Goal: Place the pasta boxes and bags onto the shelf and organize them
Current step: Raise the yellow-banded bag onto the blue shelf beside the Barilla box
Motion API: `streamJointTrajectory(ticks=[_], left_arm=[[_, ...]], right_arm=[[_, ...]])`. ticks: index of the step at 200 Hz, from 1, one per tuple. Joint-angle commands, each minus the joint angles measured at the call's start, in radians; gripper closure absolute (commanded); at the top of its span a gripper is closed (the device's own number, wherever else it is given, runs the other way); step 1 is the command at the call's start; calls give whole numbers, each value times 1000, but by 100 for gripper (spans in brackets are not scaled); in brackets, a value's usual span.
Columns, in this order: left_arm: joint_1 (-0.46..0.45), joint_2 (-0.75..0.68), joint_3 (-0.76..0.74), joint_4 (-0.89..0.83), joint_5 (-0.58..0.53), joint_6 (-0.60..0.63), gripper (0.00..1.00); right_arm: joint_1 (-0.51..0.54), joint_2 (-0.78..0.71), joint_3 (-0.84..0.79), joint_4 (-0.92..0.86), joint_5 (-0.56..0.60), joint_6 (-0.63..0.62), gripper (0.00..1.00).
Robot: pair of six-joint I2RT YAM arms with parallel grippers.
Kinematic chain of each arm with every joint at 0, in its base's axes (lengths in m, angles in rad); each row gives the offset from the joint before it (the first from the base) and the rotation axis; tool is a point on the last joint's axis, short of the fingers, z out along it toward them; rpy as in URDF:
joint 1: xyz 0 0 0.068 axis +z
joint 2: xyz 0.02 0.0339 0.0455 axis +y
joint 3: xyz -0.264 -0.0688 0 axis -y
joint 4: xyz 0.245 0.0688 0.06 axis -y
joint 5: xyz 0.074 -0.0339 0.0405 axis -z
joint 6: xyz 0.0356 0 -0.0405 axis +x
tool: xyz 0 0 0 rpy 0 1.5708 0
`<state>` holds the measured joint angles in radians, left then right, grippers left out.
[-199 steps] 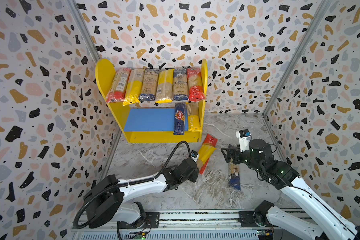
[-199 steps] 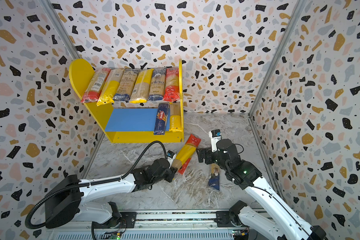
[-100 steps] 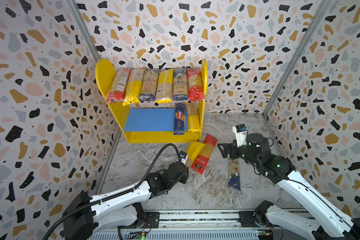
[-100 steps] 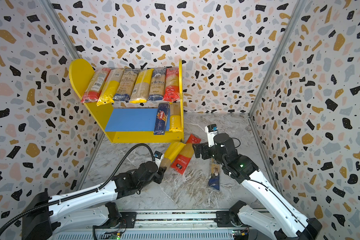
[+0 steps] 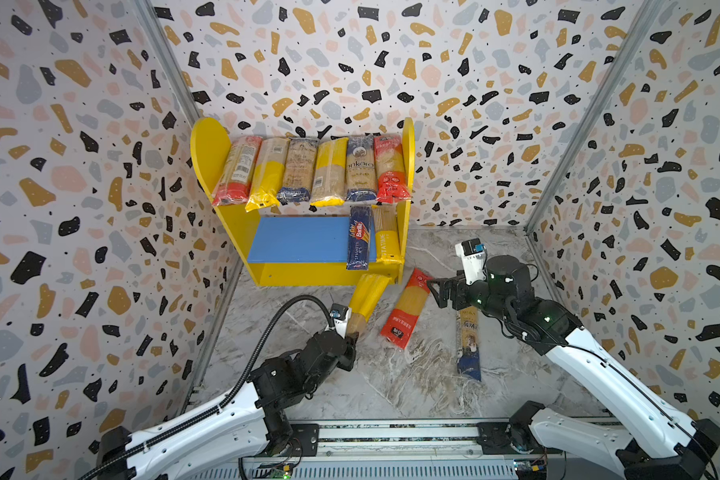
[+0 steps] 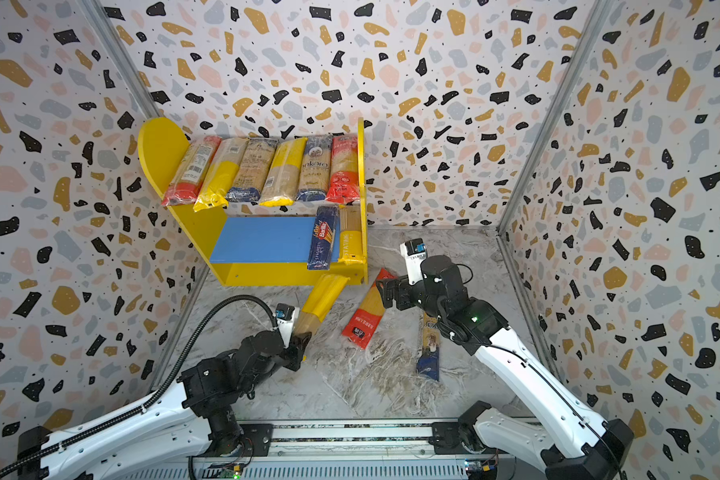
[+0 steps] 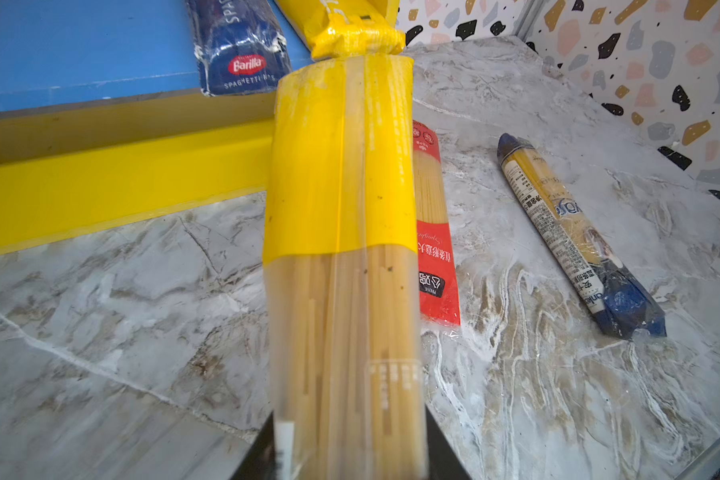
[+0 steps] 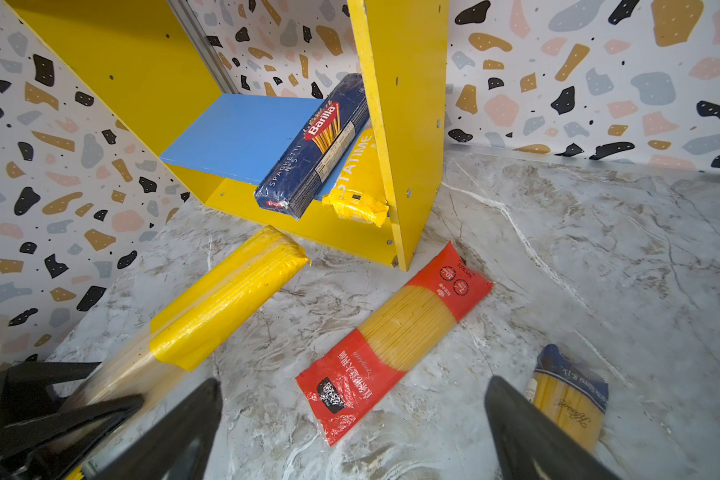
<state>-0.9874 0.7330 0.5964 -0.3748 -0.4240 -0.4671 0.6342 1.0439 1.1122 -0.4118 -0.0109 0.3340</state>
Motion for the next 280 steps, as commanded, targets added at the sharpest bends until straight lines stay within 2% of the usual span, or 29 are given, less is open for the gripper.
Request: streamJointTrajectory(ticks=[1,66,96,147,170,223,280], left_arm=[[3,-48,84,81,-77,0,100],[3,-101,168,19,-193,34,100],[3,-94,189,13,-290,52,100],[32,-34,190,181,-461,168,100],[126,23,193,278,-412,204,100],[381,170,214,432,-168,220,100],[534,351,274,596,-14,235,100]], right_arm=[[-2,-7,46,15,-13,-12,1],[-2,-5,73,2,-15,-20,1],[-2,-7,74,3,-18,-21,1],[-3,-2,80,15,-30,-36,1],[-4,-1,83,13,-30,-42,1],[-41,-15,72,5,-38,-53,1],[-81,-16,62,8,-68,-52,1]])
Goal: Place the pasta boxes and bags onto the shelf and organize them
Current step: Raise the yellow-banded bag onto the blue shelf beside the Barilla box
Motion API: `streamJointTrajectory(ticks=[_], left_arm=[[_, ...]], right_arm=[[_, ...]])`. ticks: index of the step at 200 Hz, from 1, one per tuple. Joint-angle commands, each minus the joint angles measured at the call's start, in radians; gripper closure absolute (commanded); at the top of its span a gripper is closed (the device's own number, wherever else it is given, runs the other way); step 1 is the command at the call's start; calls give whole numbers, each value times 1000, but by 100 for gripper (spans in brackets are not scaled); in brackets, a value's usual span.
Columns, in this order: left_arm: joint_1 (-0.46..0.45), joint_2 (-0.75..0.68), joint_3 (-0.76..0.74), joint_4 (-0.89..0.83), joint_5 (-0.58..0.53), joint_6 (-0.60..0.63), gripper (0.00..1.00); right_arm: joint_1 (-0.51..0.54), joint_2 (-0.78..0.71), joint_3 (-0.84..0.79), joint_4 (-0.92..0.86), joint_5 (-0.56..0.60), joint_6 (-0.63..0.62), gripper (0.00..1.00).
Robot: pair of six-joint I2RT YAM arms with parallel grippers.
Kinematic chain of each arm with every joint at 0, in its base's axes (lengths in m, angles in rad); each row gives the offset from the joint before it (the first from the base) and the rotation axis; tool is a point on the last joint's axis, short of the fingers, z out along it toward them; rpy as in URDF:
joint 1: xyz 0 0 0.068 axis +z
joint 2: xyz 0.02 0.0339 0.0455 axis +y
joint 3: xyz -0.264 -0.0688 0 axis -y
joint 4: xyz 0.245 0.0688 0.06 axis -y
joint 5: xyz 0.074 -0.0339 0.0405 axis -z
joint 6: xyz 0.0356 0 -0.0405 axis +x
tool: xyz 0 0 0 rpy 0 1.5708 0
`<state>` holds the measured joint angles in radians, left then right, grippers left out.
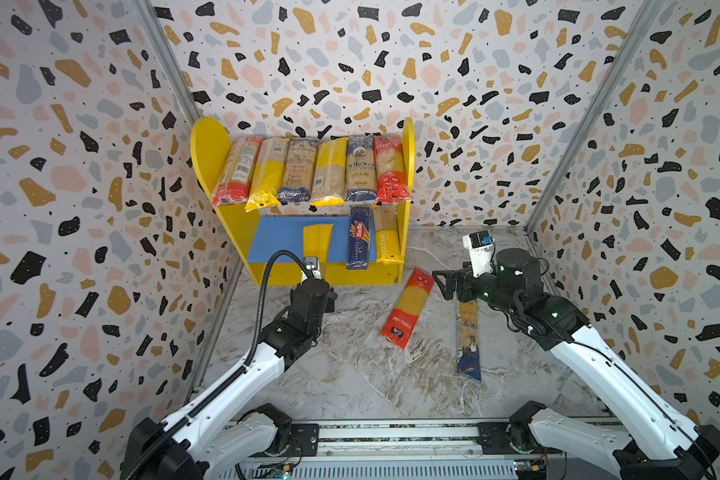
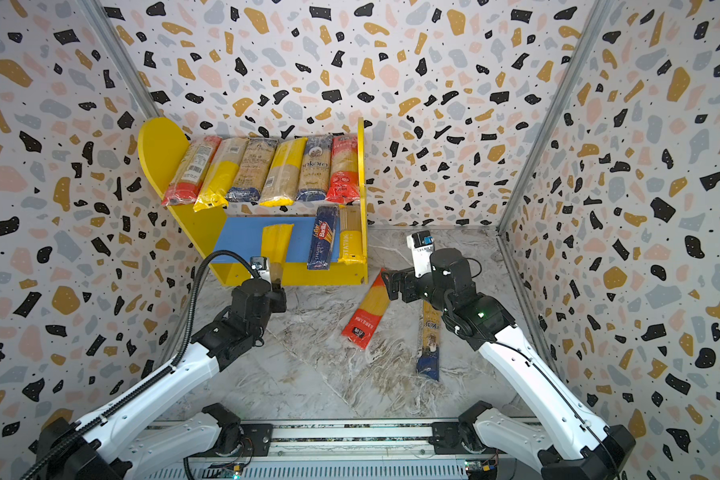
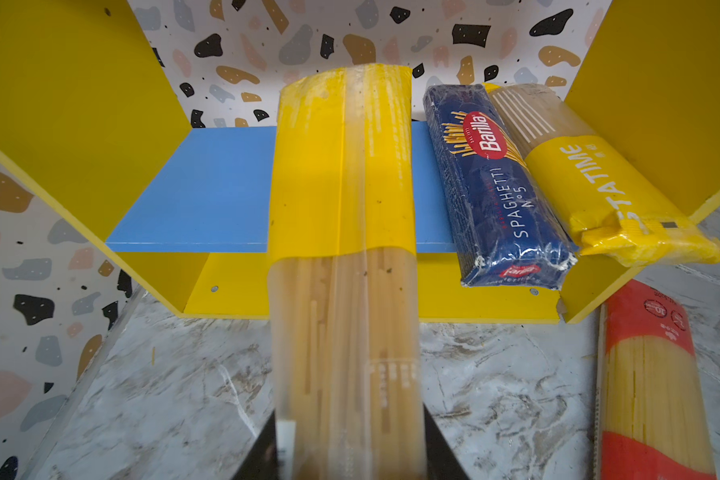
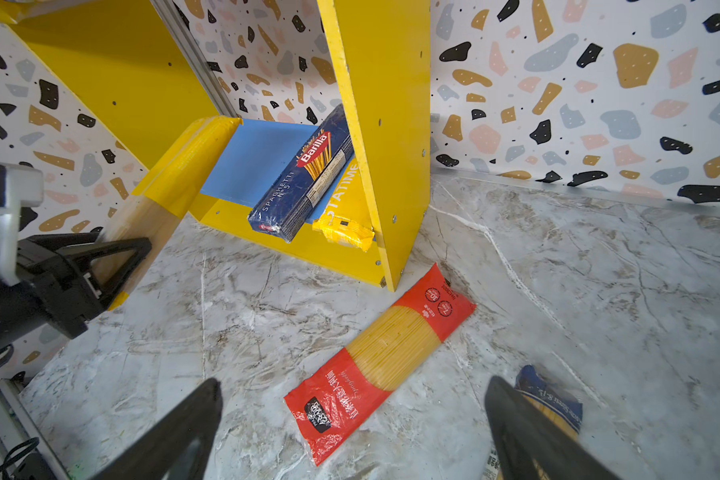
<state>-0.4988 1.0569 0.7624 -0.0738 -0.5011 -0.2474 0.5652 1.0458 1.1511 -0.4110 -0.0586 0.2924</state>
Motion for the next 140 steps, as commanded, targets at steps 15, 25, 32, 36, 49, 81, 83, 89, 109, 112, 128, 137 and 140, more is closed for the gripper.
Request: streamJointTrajectory(ticks=[15,25,32,36,49,81,83,89,109,112,128,137,140], left_arm=[[68,78,130,318,88,10,100],[75,110,148,352,98,11,100],[80,133,163,360,106,13,100],[82,146,172,364,108,15,100],[91,192,202,373,129,21,100],[103,289,249,401,155,18,100],[105,294,252,404,156,19,100],[109,309,257,409,156,19,100],[119,356,275,432,156,21,100],[122,363,278,433,158,21,100],[128,398,293,436,148,25,100],[131,413,296,444,144,29,100],[133,417,295,448,142,29,100]], right_arm=[[-16,-9,25,9,-34,-6,1],[-18,-2,30,9,-43,-5,1],[-19,3,33,9,-47,-5,1],[-20,7,36,8,-48,-7,1],[-20,18,40,8,-58,-7,1],[-20,45,31,28,-115,4,1],[-20,46,29,30,-116,4,1],[-20,52,26,35,-125,6,1],[-21,67,35,33,-129,3,1],[-20,70,38,32,-131,1,1],[-21,78,52,23,-125,-7,1],[-20,80,56,22,-122,-11,1],[-20,81,58,23,-121,-11,1]])
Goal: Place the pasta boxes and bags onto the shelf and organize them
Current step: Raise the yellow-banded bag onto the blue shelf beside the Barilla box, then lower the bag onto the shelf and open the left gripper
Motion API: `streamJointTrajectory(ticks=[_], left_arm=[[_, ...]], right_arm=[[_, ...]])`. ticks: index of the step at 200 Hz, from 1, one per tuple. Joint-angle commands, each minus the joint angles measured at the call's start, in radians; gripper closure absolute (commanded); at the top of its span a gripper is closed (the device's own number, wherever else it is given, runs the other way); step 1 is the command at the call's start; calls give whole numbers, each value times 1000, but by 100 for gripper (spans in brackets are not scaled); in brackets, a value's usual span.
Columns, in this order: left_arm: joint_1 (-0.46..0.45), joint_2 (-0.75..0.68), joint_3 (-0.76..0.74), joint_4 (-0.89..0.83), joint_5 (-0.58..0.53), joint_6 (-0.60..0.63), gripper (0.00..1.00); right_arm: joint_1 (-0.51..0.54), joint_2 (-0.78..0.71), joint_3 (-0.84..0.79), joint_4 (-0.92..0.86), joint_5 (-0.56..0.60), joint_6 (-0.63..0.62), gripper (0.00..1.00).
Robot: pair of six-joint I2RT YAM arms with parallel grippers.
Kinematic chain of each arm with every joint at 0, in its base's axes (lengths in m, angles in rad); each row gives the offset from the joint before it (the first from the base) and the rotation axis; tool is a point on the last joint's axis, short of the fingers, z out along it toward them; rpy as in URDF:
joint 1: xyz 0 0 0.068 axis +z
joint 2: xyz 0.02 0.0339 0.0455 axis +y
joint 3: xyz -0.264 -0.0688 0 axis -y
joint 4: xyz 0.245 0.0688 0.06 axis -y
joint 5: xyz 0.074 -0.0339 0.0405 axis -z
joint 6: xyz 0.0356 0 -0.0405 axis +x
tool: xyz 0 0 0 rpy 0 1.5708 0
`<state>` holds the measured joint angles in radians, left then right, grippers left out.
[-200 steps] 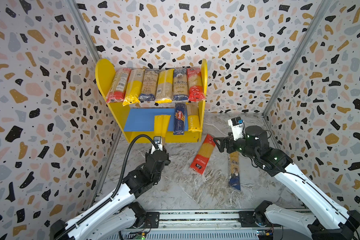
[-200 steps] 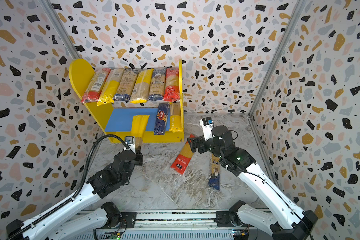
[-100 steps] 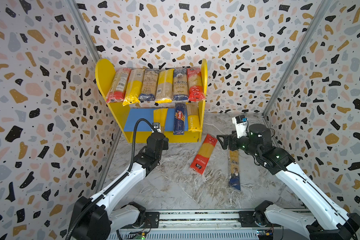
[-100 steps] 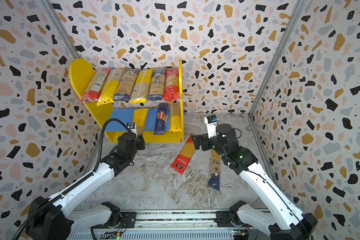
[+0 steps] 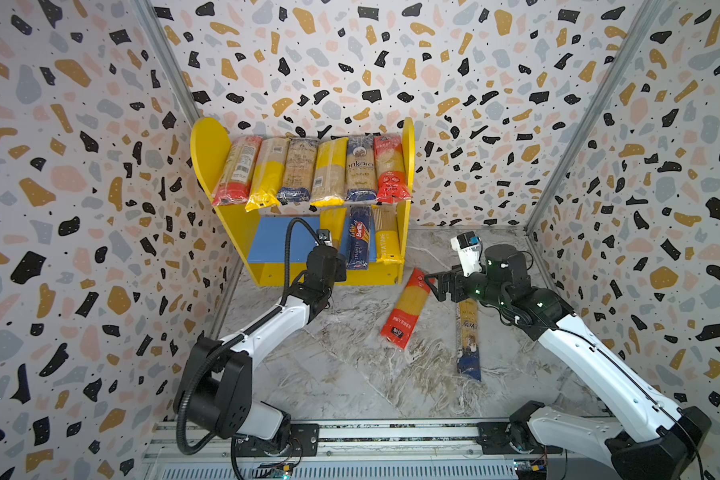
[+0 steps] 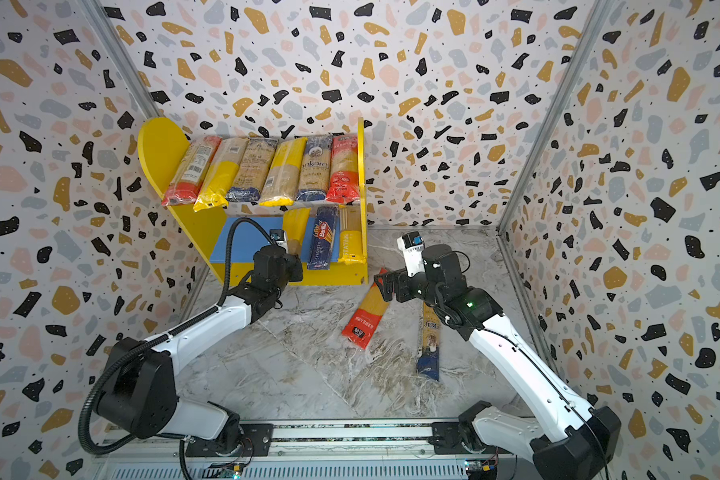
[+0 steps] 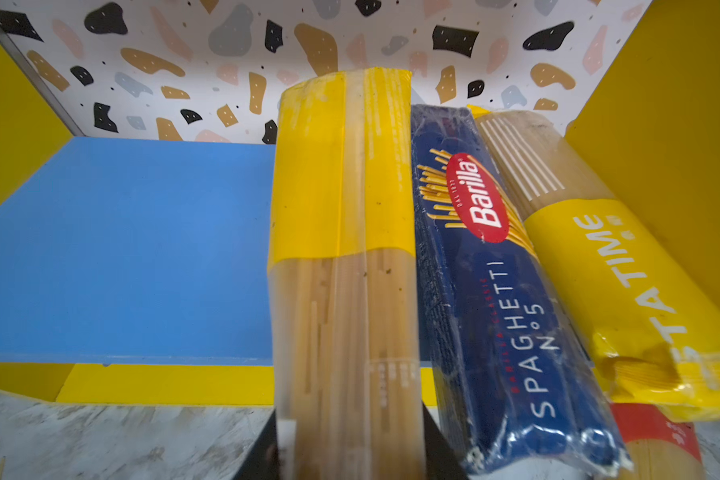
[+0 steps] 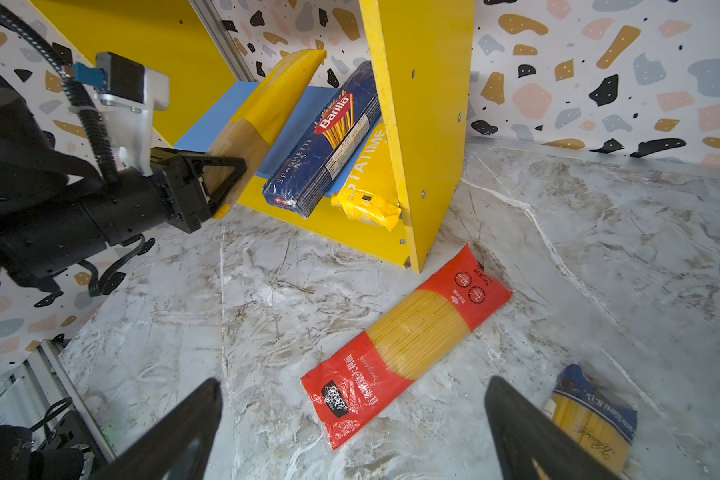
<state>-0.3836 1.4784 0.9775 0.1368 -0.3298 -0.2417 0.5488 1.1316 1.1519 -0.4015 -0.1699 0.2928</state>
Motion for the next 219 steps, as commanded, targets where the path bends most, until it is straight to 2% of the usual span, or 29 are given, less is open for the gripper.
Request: streamJointTrajectory(ticks=[1,134,138,143,150,166,190,219], left_arm=[[17,-3,81,239,-30,23,100],[57,137,163,261,10,56,100],[58,140,165,258,15,57,93],[58,140,169,254,20,58,78],[58,142,171,249,28,57,63],[60,139,177,224,41,53,39],[58,114,157,201,54,52,22],[57,42,85,218,67,33,17]], right_arm=[[-4,-4,58,13,-10,-11,1],[-10,-6,48,4,11,-7,1],[-11,-5,49,3,10,-7,1],[-12,-6,49,3,9,-7,1],[-11,-3,50,1,9,-6,1],[-11,-4,52,3,9,-7,1],[-10,0,53,3,12,-8,1],[-11,3,46,9,7,-9,1]])
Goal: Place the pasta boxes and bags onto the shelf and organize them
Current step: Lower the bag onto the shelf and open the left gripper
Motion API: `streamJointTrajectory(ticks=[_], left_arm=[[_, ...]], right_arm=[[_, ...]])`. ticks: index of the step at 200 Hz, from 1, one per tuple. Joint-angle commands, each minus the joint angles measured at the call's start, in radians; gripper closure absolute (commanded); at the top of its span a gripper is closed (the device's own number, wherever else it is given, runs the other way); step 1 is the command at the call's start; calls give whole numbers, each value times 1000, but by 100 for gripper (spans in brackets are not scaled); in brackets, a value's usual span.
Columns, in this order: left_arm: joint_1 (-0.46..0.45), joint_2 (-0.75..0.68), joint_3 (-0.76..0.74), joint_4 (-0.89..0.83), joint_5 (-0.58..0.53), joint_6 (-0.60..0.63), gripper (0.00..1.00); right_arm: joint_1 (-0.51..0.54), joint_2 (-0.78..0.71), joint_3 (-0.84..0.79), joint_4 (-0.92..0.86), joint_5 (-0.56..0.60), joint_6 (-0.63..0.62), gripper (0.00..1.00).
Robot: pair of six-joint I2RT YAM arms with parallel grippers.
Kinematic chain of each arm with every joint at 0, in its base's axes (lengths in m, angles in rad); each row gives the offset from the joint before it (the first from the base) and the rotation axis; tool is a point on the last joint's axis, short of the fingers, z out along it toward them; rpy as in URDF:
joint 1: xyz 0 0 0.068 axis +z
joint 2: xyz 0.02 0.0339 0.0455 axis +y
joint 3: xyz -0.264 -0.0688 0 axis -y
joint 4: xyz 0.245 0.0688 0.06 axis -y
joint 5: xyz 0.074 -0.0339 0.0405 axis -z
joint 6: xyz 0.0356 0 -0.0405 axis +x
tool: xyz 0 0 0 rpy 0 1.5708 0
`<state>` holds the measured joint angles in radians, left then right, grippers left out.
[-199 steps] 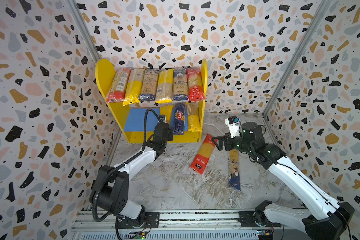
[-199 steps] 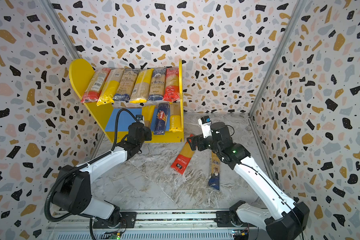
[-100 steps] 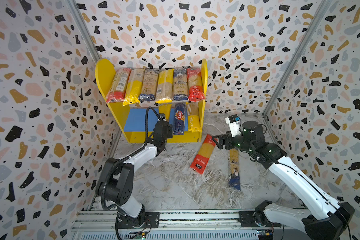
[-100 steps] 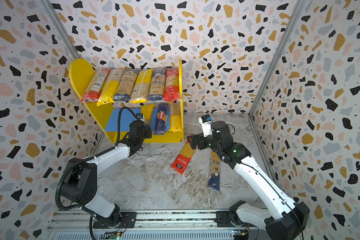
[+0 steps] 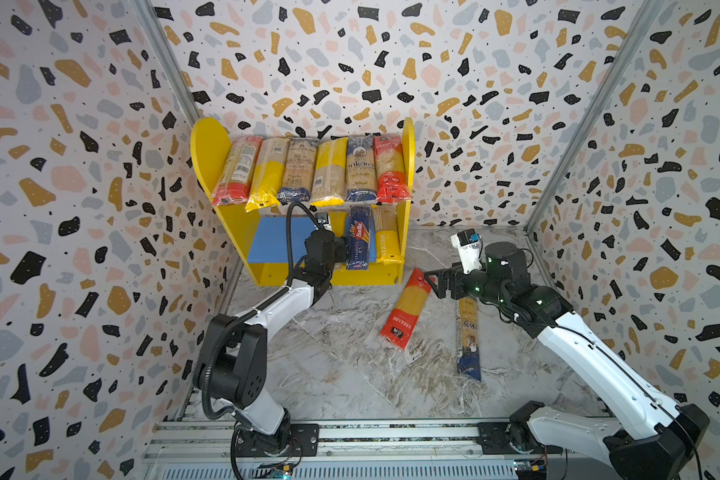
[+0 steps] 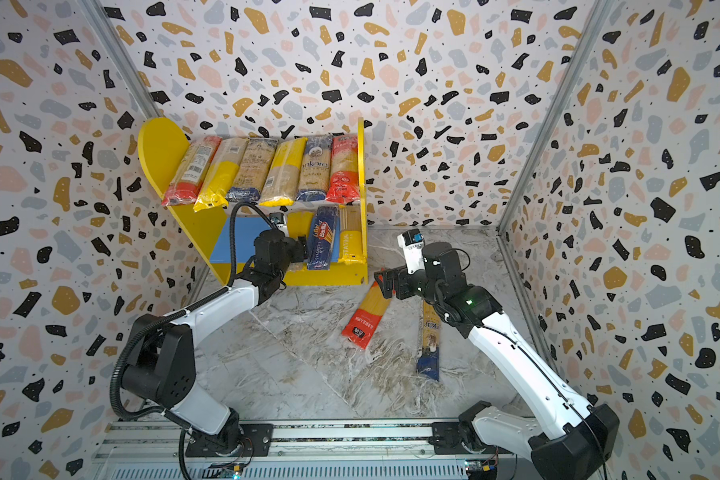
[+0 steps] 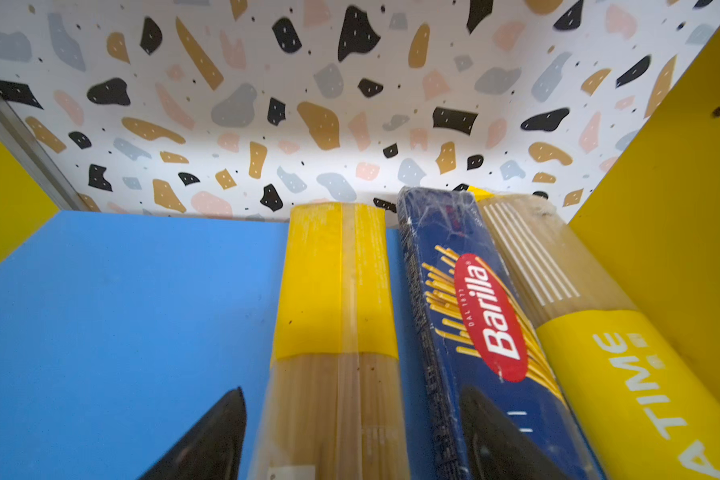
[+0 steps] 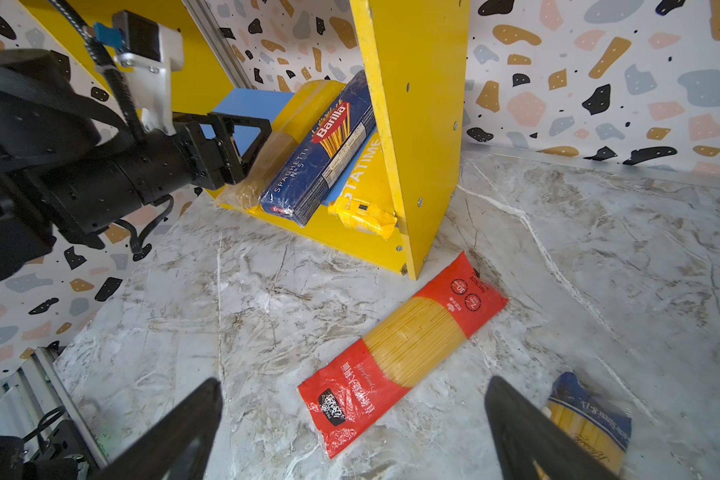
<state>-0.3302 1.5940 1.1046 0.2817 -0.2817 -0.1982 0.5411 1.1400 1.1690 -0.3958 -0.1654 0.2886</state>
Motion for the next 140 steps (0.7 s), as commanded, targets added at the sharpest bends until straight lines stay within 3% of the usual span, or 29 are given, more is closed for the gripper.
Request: streamJointTrajectory(ticks=[1,88,140], left_arm=[[4,-75,-44,73,21,-10,17],[-10,-319,-259,11,40,-76,19],[-111,-510,-375,-74,-40,-95,18]], right_arm=[[-3,-7,29,3,3,-5,1],[0,-60,-36,11,-21,27,1],[43,-128,-87,-8,36,52,1]])
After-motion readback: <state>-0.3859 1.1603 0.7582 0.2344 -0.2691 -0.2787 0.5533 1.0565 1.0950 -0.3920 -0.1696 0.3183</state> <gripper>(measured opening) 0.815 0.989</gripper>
